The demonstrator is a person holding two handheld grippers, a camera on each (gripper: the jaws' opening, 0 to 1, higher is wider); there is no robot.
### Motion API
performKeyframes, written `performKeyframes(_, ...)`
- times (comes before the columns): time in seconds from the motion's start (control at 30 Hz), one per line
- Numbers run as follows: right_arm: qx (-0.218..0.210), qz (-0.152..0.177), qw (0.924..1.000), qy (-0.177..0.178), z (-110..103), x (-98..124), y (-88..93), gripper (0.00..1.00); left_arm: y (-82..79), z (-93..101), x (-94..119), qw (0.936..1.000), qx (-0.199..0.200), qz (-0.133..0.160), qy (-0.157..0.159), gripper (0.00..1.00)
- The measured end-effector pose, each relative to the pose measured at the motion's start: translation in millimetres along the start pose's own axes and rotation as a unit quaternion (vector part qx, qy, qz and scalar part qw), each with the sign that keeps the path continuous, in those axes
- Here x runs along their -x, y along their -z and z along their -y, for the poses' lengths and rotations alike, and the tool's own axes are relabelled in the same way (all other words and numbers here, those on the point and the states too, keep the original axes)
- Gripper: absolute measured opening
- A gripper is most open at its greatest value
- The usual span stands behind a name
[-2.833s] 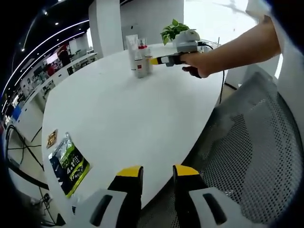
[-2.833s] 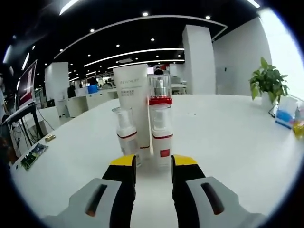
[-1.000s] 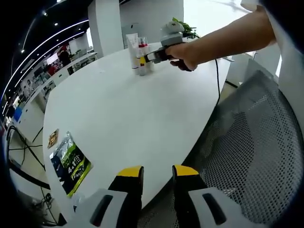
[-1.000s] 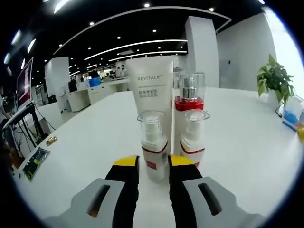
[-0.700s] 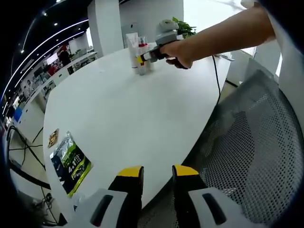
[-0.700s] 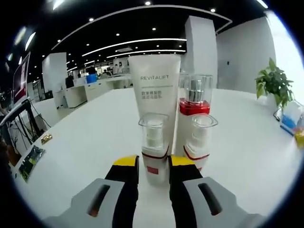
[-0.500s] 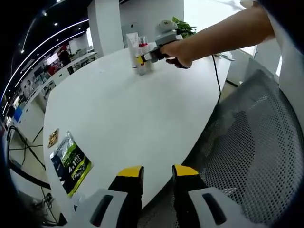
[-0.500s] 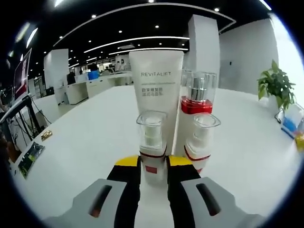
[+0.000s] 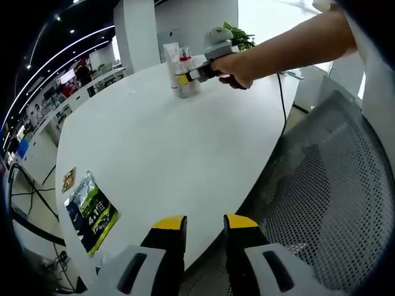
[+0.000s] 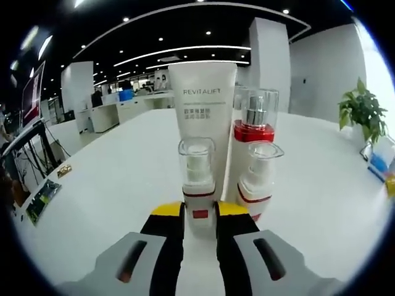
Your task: Arrange the skincare products in the storage area until every visible bottle or jar stands upright without overlapping.
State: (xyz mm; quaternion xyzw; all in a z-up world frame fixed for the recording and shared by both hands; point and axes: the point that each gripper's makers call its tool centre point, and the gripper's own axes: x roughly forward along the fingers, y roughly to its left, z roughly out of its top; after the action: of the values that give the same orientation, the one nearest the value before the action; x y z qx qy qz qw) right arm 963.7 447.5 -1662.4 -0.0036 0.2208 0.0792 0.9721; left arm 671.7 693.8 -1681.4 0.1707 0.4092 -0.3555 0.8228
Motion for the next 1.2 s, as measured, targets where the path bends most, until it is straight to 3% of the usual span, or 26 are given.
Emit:
performKeyframes(0.07,-0.012,-0.005,0.9999,0.000,0,-2,1.4,0.23,0.0,-0.4,0,1.0000,0.001,0.000,-0.001,0.25)
performKeyframes(0.17,-0.002,-0.004,1.0000,0.000,-3,-3,-0.4,0.18,0.1,-0.8,0,1.0000,0.001,0.000,-0.003,0.25)
performKeyframes(0.33,0.013,-0.004,0.9999,0.008,-2,-1,-1.4,0.18,0.1,-1.6,0,1.0000,0.001,0.001,-0.004,0.25)
performKeyframes(0.83,-0.010,-0.010,0.9998,0.015,3,-3,1.7,0.18,0.0,-1.2,0,1.0000,0.001,0.000,-0.003,0.25)
performKeyframes(1.2,-0.020,0.003,0.9997,0.010,4,18,1.5,0.26,-3.8,-1.4,2,0.9999,-0.001,0.011,-0.004,0.25)
